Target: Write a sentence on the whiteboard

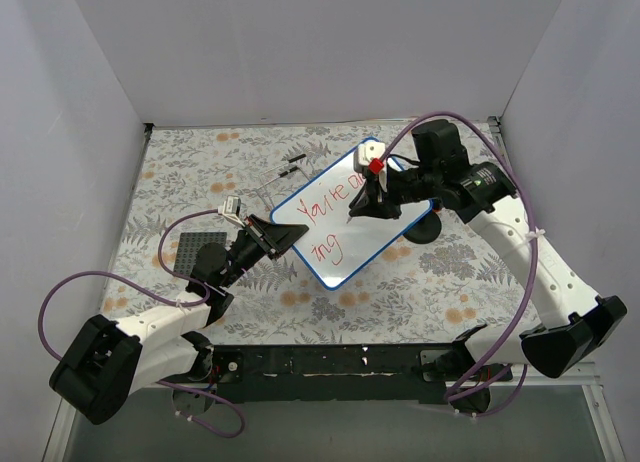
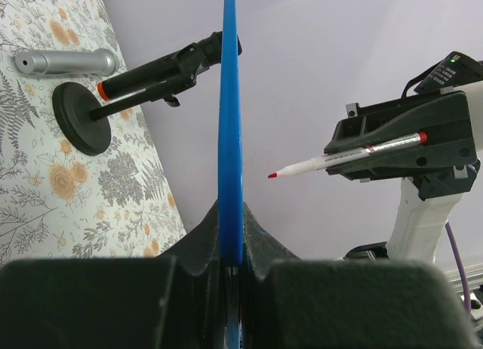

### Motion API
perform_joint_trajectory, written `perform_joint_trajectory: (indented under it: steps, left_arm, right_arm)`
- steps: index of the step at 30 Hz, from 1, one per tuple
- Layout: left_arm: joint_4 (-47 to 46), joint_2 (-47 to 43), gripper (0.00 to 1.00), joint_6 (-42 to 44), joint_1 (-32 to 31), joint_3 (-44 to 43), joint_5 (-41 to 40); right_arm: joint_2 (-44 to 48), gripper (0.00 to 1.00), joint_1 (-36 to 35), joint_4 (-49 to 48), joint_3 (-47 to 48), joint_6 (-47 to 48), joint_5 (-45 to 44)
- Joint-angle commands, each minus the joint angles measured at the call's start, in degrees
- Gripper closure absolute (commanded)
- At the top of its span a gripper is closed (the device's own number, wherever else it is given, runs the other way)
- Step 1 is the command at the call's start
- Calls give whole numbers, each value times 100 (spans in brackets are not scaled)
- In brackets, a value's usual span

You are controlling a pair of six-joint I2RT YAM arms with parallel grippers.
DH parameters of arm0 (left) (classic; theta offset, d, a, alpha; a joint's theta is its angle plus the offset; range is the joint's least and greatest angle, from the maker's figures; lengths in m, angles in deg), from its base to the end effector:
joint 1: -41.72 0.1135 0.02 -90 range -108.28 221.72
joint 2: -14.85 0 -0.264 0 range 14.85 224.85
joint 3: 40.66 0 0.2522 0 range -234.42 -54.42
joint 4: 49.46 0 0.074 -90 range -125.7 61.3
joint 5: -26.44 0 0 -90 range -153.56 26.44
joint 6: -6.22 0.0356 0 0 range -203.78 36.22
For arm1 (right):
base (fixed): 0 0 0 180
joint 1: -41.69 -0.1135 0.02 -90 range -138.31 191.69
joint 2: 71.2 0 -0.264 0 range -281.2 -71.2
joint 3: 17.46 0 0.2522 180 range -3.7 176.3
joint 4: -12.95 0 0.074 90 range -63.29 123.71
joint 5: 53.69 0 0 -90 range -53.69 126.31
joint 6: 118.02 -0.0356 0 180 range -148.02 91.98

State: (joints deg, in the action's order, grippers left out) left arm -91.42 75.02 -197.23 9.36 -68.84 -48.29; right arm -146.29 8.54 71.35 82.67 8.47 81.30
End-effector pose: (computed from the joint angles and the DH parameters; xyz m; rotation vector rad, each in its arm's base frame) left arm 0.1718 -0.1199 0.2277 -0.9727 1.5889 -2.1669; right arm 0.2068 0.1651 0.4208 -1.5181 1.3960 0.8016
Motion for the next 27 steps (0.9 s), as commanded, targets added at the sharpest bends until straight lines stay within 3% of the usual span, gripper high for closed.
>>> perform_joint_trajectory:
  steps: [1, 12, 27]
  left_arm:
    - [-738, -101, 100, -476, 28, -123, -85]
    - [-782, -31, 100, -512, 28, -193, -85]
    - [-773, -66, 100, -547, 28, -193, -138]
  right_arm:
    - [12, 99, -8, -333, 56, -186, -342]
    - [-50, 99, -491, -509, -225, -362, -482]
    - [-41, 99, -500, -632, -375, -388, -878]
